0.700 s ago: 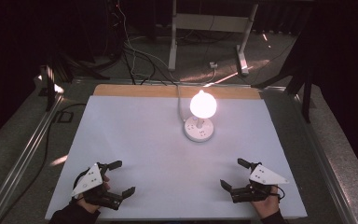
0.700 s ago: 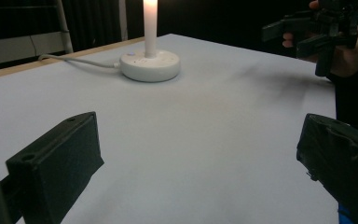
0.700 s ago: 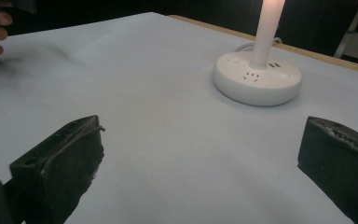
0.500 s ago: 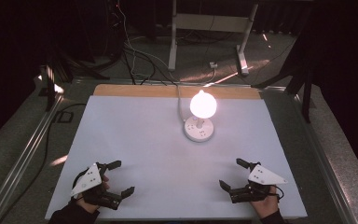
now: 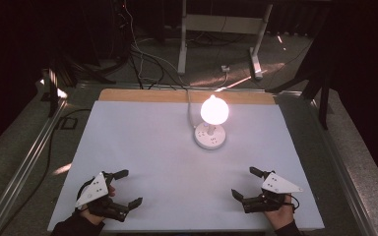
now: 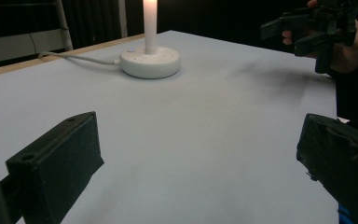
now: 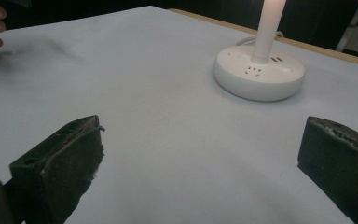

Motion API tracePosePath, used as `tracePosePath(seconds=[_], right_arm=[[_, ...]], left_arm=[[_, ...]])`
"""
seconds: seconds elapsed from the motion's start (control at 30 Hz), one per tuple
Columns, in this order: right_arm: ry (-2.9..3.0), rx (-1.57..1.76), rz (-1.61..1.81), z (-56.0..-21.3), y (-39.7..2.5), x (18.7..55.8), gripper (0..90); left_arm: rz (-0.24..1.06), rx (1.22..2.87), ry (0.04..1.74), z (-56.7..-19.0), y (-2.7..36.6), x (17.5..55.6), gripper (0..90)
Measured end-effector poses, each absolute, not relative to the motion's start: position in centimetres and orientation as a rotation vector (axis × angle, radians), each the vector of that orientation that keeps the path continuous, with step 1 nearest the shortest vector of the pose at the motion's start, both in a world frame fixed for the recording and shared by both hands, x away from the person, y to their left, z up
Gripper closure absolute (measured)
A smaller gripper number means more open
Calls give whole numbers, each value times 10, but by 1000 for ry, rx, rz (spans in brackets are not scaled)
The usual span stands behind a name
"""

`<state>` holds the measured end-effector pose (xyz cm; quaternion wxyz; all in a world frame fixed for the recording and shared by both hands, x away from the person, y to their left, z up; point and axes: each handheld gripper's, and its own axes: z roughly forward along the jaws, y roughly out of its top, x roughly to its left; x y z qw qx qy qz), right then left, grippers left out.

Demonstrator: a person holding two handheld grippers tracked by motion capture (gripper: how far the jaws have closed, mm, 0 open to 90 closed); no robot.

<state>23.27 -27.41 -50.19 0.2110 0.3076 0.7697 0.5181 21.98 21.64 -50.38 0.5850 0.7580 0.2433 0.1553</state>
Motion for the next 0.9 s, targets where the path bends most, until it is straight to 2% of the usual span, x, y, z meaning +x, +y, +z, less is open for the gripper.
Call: tracePosePath(seconds=[0.9], right_arm=[[2117,905,1421,-499,-272,234,0]], left_arm=[[359,1767,573,-504,216,220,5]])
